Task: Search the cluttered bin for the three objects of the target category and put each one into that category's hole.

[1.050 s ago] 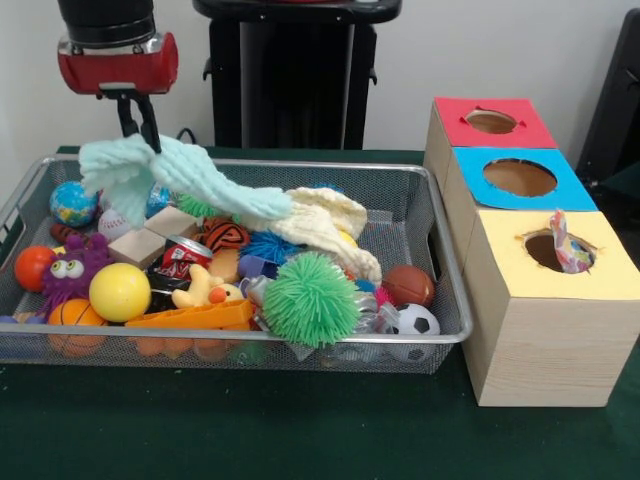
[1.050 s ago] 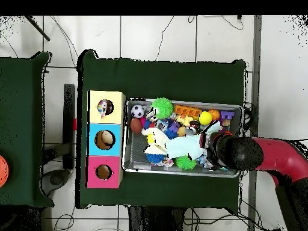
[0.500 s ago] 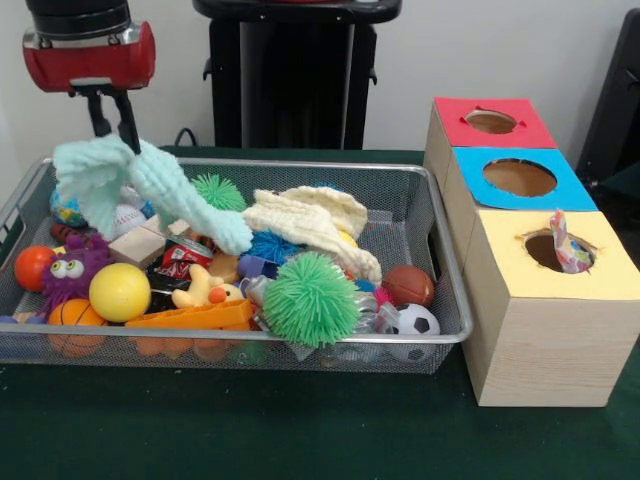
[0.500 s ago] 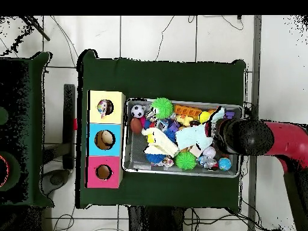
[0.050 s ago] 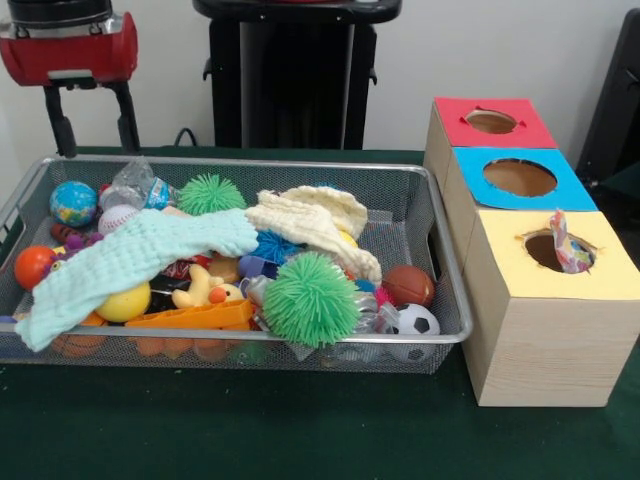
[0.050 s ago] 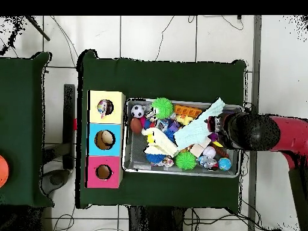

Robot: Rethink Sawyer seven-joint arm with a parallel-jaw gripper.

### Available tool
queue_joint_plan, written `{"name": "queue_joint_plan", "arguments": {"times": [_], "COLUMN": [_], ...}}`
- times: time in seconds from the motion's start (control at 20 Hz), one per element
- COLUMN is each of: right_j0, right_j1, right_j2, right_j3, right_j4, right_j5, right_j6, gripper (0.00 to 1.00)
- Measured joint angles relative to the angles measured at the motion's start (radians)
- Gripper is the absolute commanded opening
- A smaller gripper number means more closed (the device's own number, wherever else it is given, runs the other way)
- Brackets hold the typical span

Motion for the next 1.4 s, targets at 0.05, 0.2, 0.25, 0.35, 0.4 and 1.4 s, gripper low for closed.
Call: {"name": "queue_joint_plan", "arguments": {"times": [0.05,0.2,0.25,0.35,0.4,1.4], "right_j0": [0.000,0.001,0.004,0.007,0.011,0.176], "right_j1": [0.000,0.000,0.000,0.000,0.001,0.086], "right_j2": [0.001,0.004,0.004,0.004,0.003,-0.022], "right_j3": [-0.003,-0.006,-0.006,-0.006,-0.006,0.003], "right_j4": [-0.001,-0.003,-0.004,-0.005,-0.006,-0.068], "right_j5": [0.000,0.000,0.000,0.000,0.000,-0.191], "right_j6": [0.000,0.000,0.000,0.000,0.000,0.000], "gripper": [1.00,1.00,1.00,1.00,1.00,1.00]}}
